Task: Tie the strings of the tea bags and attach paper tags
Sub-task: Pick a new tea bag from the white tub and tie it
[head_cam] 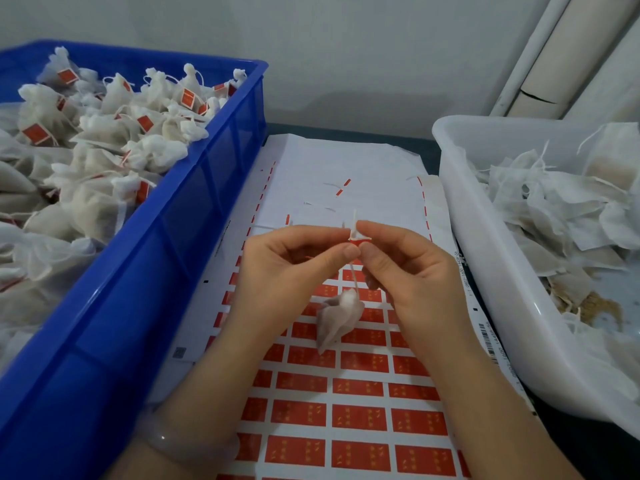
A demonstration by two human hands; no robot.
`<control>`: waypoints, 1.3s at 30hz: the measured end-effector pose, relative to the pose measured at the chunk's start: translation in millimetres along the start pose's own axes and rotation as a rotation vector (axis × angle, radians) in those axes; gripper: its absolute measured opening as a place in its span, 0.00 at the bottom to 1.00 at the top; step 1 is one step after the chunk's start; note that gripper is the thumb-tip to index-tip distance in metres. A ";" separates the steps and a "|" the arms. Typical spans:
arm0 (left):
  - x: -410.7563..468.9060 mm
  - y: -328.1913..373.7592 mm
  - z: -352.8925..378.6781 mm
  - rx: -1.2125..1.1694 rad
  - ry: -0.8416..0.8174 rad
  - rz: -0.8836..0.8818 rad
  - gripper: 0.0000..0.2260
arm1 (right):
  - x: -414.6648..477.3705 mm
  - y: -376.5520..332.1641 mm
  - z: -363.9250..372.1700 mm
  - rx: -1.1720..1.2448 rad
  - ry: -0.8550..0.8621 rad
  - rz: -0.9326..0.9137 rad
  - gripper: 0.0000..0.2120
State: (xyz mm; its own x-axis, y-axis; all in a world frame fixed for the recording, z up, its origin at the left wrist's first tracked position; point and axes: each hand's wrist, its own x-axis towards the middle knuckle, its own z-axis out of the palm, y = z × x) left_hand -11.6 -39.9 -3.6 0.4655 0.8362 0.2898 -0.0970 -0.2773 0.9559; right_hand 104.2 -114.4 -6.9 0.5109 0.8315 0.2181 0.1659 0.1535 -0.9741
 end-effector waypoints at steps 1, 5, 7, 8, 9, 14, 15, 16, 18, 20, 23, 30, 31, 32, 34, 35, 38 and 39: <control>-0.2 0.4 0.1 -0.014 0.003 -0.002 0.09 | 0.2 0.0 -0.1 0.002 0.015 -0.003 0.10; -0.1 1.2 -0.1 -0.053 0.015 -0.015 0.08 | 0.3 0.1 1.4 -0.027 0.068 -0.020 0.08; -0.3 1.1 0.3 -0.050 0.014 -0.014 0.08 | 0.0 0.1 1.8 -0.048 0.074 -0.018 0.09; -0.4 1.3 0.4 -0.046 0.013 -0.013 0.08 | -0.1 0.2 1.7 -0.053 0.076 -0.017 0.09; -0.7 1.3 0.7 -0.044 0.012 -0.010 0.08 | -0.3 0.2 1.5 -0.059 0.079 -0.013 0.10; -1.1 1.3 0.6 -0.061 0.016 0.005 0.08 | 0.5 1.1 0.7 -0.093 0.101 0.026 0.14; -1.2 1.2 0.7 -0.063 0.016 0.007 0.08 | 0.5 1.1 0.5 -0.087 0.096 0.034 0.14; -1.3 1.3 0.7 -0.066 0.014 0.009 0.07 | 0.3 1.1 0.3 -0.080 0.090 0.039 0.14; -1.6 1.8 0.7 -0.076 0.010 0.010 0.07 | -0.2 0.7 0.1 -0.067 0.082 0.041 0.13; -2.1 2.3 0.2 -0.083 0.004 0.013 0.07 | -0.7 0.2 0.2 -0.049 0.073 0.036 0.12; -2.1 2.4 -0.4 -0.085 0.000 0.012 0.07 | -0.9 -0.4 0.3 -0.020 0.058 0.038 0.12; -1.8 1.6 -0.1 -0.093 0.005 0.008 0.06 | -0.5 1.6 0.2 0.022 0.059 0.049 0.09; -1.7 1.4 0.0 -0.092 0.007 0.008 0.06 | -0.7 1.4 0.3 0.021 0.060 0.045 0.08; -1.6 1.2 0.1 -0.093 0.009 0.009 0.06 | -0.9 1.2 0.4 0.019 0.062 0.039 0.08; -1.3 0.9 0.2 -0.101 0.012 0.010 0.05 | -1.3 0.2 0.7 0.016 0.068 0.025 0.09; -1.3 0.9 0.2 -0.104 0.011 0.011 0.06 | -1.7 -0.2 0.8 0.014 0.074 0.019 0.09; -1.8 0.5 -0.8 -0.110 0.010 0.014 0.06 | -1.7 -0.8 1.6 0.011 0.090 0.008 0.10; -1.8 0.5 -0.8 -0.112 0.010 0.012 0.06 | -1.3 -0.7 1.4 0.027 0.097 0.014 0.11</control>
State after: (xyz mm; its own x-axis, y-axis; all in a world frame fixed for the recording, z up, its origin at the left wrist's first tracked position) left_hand -13.1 -41.2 -3.6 0.4554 0.8377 0.3014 -0.2004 -0.2334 0.9515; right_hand 102.2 -114.9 -6.7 0.5926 0.7782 0.2078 0.1360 0.1576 -0.9781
